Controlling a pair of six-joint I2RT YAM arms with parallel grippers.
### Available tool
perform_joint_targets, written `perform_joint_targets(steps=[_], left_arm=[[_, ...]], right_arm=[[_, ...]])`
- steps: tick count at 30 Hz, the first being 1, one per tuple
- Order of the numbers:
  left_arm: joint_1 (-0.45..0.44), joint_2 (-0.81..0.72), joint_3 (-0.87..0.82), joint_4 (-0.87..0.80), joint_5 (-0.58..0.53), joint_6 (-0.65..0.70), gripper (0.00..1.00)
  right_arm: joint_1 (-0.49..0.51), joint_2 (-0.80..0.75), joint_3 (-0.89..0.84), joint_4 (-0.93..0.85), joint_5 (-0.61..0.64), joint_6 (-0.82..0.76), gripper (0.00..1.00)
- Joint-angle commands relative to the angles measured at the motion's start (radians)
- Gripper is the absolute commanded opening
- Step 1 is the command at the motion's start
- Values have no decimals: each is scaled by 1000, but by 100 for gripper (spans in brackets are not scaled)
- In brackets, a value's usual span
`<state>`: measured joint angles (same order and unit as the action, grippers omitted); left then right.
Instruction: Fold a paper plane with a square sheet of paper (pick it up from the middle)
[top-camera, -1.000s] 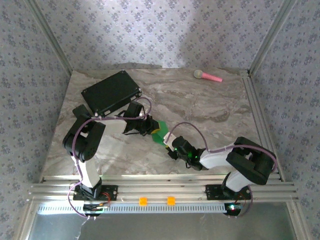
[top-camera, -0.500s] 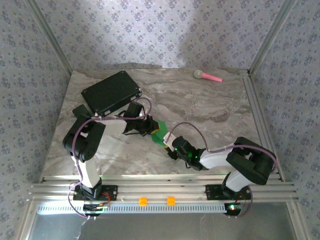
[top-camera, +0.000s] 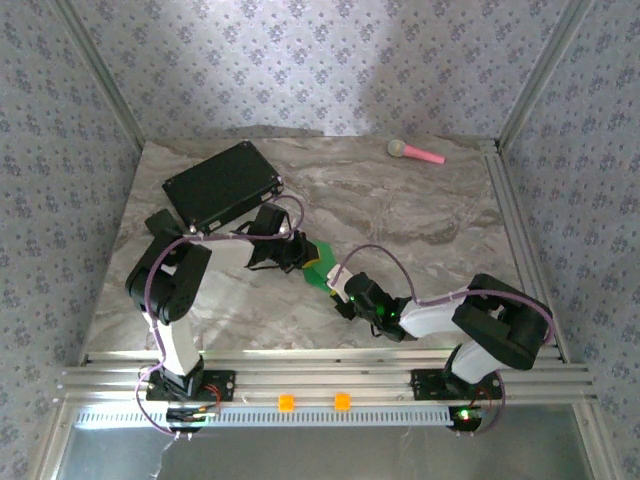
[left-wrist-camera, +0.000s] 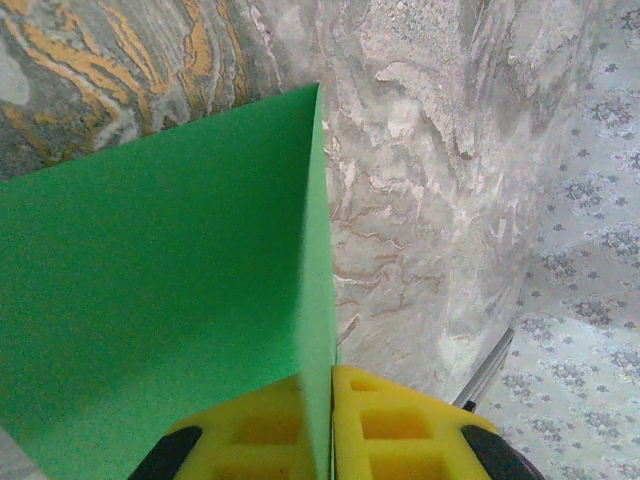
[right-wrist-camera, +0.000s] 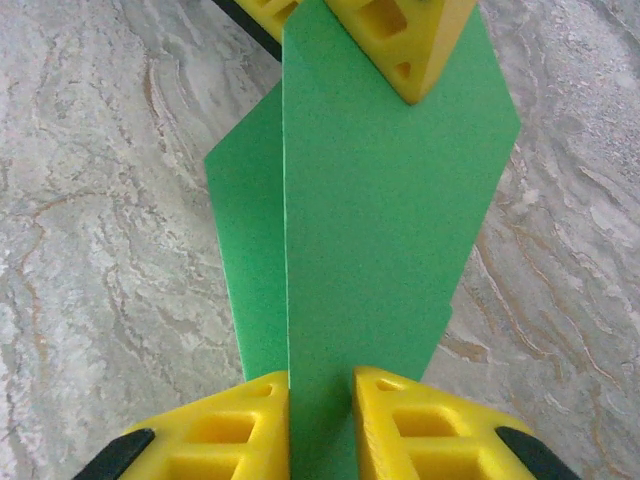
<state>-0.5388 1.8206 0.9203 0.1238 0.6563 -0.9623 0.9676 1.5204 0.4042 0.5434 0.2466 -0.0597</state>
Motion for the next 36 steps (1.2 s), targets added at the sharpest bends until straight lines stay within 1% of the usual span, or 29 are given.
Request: perform_joint_targets(steps=[1, 6, 9, 14, 19, 23, 25, 26, 28, 30, 34, 36], left_arm=[[-6, -23, 29, -13, -8, 11, 9], [-8, -21, 30, -12, -9, 11, 8], [-11, -21, 29, -9, -11, 8, 8], [-10, -24, 31, -9, -13, 7, 8], [-12, -29, 35, -12, -22, 5, 8], [-11, -42, 35, -24, -45, 7, 11], [-11, -47, 35, -27, -52, 5, 15], [-11, -54, 35, -31, -61, 5, 19], [-9, -67, 31, -41, -82, 7, 23], [-3, -91, 26, -59, -113, 11, 33], [10, -164, -5, -108, -207, 22, 40], [21, -207, -28, -123, -248, 22, 43]], right_arm=[[3, -9, -11, 0, 0, 29, 24], [3, -20, -13, 0, -3, 42, 23], [2, -22, -13, -5, -4, 43, 20], [0, -26, -13, -14, -10, 49, 18], [-6, -23, -13, -13, -28, 64, 14], [-14, -22, -15, -12, -43, 77, 11], [-22, -20, -15, -10, -51, 89, 10], [-28, -18, -16, -8, -57, 98, 9], [-36, -14, -16, -4, -65, 116, 7], [-48, -16, -20, 3, -81, 141, 6], [-79, -22, -37, 53, -153, 189, 3], [-104, -23, -49, 92, -211, 218, 2]])
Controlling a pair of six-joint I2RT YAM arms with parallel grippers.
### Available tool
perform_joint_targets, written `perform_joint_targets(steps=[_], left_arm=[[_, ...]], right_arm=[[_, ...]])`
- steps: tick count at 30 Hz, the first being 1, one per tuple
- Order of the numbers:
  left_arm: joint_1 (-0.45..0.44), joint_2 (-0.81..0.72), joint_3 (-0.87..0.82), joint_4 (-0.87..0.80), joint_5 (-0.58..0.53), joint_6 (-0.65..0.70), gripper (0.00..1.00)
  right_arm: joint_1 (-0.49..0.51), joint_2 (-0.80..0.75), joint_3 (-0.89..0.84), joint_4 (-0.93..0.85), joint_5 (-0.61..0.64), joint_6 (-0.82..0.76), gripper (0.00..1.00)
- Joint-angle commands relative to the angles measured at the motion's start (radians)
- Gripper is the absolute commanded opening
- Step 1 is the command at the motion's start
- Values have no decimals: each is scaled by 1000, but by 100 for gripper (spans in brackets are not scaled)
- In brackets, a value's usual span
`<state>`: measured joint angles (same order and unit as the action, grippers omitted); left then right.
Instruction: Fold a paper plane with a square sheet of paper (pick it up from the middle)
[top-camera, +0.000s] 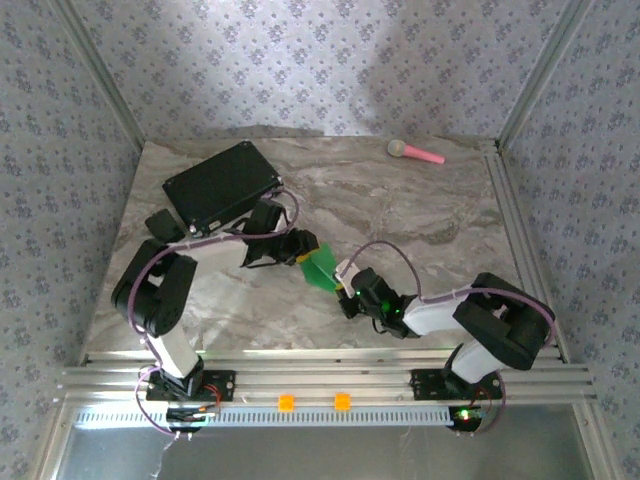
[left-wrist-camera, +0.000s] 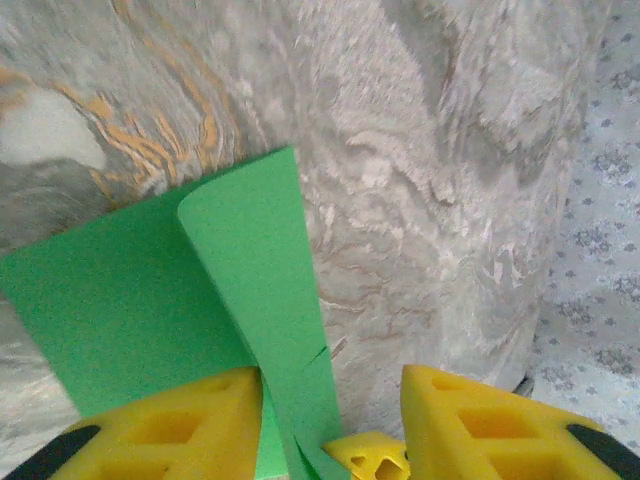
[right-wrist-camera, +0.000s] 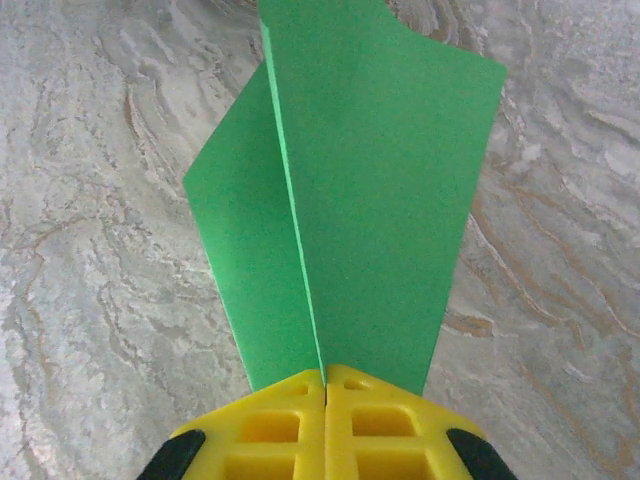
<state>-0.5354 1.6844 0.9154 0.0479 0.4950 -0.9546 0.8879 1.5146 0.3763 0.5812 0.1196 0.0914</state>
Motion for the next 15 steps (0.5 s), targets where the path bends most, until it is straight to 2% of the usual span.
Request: perform_joint_targets(steps=[1, 7, 15], left_arm=[[22, -90, -35, -49, -102, 14, 44], [48, -178, -104, -41, -157, -4, 45], [53, -158, -112, -11, -123, -19, 45]], right_arm=[[-34, -16, -27, 70, -109, 81, 2], [-111, -2, -56, 179, -248, 189, 1], [-170, 22, -59, 209, -334, 266, 1]])
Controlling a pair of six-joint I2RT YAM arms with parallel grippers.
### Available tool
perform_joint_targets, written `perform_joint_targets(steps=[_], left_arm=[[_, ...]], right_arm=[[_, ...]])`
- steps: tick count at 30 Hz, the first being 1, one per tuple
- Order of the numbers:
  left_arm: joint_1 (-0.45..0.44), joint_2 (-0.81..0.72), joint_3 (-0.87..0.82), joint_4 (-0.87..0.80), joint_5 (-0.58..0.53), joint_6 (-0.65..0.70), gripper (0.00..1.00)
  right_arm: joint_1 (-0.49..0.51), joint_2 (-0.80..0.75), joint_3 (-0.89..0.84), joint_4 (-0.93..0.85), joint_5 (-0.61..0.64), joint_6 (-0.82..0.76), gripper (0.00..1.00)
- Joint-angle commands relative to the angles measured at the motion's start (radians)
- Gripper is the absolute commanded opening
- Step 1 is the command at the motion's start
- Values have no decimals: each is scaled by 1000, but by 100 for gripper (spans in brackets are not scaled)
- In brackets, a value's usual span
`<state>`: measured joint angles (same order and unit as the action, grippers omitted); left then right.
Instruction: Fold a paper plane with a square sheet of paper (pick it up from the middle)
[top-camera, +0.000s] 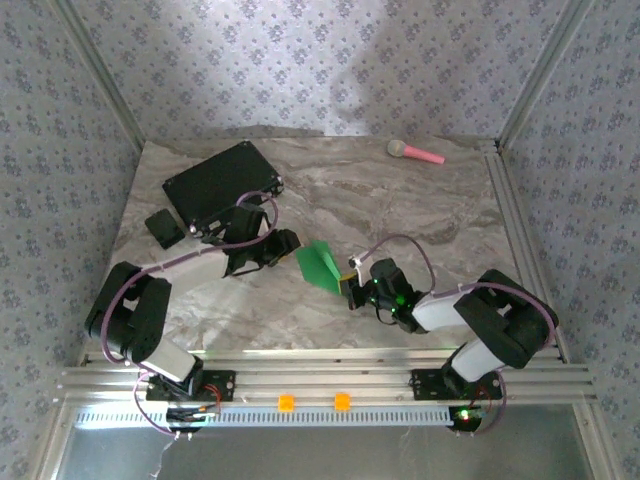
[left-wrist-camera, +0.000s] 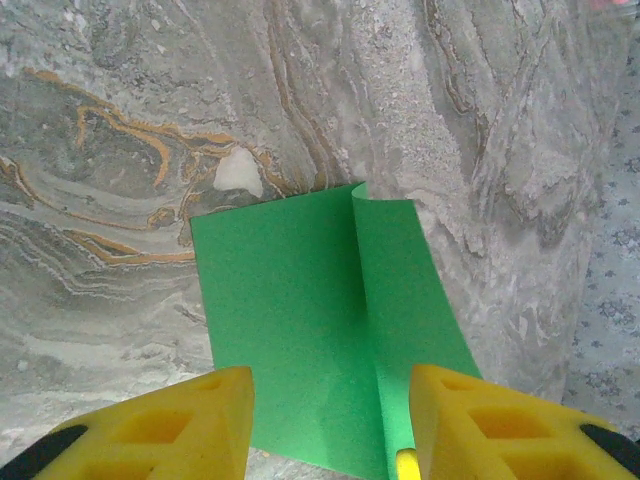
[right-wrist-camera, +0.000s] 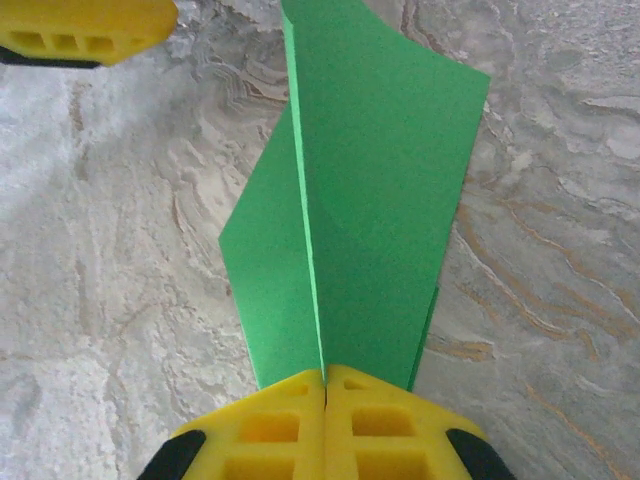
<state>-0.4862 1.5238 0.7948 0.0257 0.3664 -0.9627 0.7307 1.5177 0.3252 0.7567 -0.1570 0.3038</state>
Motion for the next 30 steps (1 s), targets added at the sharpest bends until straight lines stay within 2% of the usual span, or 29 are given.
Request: perform_joint_targets(steps=[1, 9, 17, 24, 30], left_arm=[[3, 6, 8, 14, 9, -13, 45], [2, 13, 8, 23, 20, -13, 44], [2, 29, 8, 39, 39, -16, 44], [1, 48, 13, 57, 63, -13, 43], [-1, 74, 26, 95, 112, -16, 52]], right_arm=[[-15, 21, -7, 31, -60, 61, 1], [-22, 48, 4, 23, -66, 82, 1], [-67, 103, 29, 58, -190, 181, 1], [-77, 123, 67, -11, -232, 207, 2], [-60, 81, 82, -94, -166, 129, 5]])
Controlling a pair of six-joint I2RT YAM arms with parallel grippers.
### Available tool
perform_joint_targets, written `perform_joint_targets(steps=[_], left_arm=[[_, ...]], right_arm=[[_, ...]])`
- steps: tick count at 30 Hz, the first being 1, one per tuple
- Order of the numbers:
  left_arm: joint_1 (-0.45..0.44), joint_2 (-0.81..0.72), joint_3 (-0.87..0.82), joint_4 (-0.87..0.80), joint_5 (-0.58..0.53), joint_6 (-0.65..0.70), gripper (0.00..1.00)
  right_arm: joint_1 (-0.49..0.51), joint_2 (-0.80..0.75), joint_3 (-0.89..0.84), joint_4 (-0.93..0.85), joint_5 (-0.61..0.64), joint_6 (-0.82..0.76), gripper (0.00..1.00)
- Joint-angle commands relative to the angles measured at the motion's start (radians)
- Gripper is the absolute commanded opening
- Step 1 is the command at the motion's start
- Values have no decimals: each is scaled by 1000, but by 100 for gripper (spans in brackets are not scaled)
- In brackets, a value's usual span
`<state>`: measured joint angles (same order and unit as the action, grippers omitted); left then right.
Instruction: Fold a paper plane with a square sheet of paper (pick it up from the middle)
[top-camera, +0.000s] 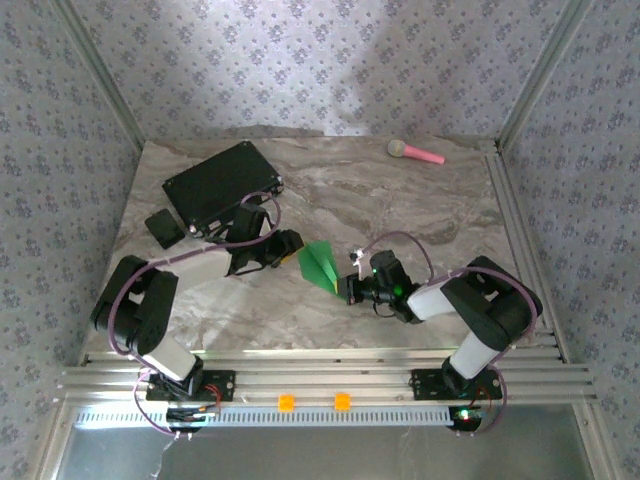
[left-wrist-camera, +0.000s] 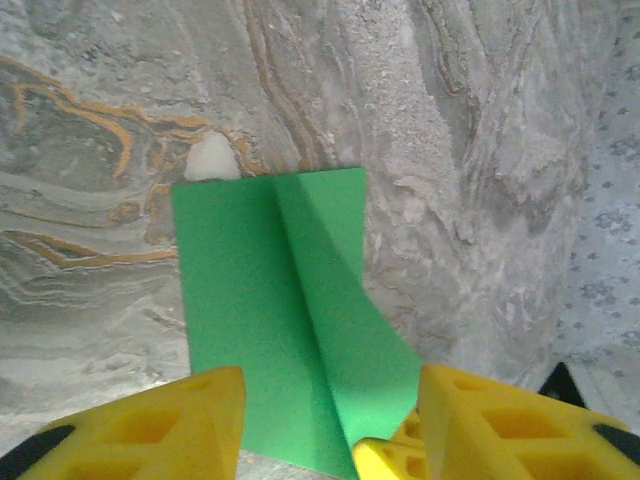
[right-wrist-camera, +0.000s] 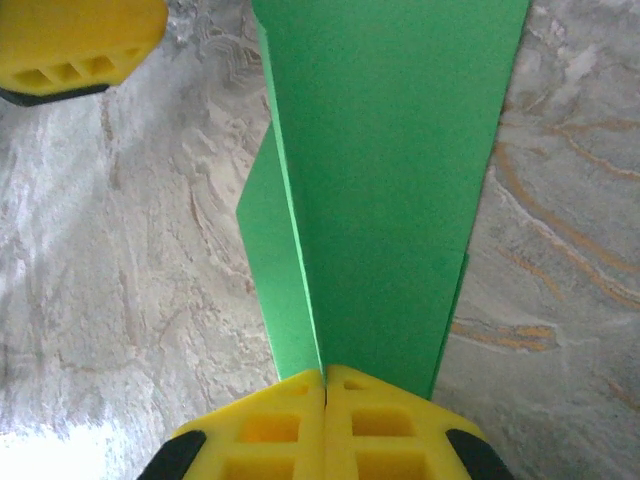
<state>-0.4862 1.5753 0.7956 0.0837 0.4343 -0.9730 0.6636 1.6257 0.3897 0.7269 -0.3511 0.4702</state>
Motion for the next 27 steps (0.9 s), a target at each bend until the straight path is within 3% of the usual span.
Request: perform_joint_targets(steps=[1, 10, 19, 23, 27], left_arm=[[-1, 35, 36, 35, 53, -7, 53], [-15, 128, 141, -30, 57, -16, 58], [-28, 201, 202, -101, 58, -24, 56], [-32, 229, 227, -122, 70, -21, 48], [-31, 238, 238, -142, 70, -19, 31]], right_arm=[[10, -34, 20, -72, 45, -50, 5], [71, -83, 57, -198, 191, -172, 10], [138, -98, 117, -325, 292, -289, 11], [150, -101, 119, -327, 321, -301, 11], [172, -111, 125, -345, 355, -345, 12]])
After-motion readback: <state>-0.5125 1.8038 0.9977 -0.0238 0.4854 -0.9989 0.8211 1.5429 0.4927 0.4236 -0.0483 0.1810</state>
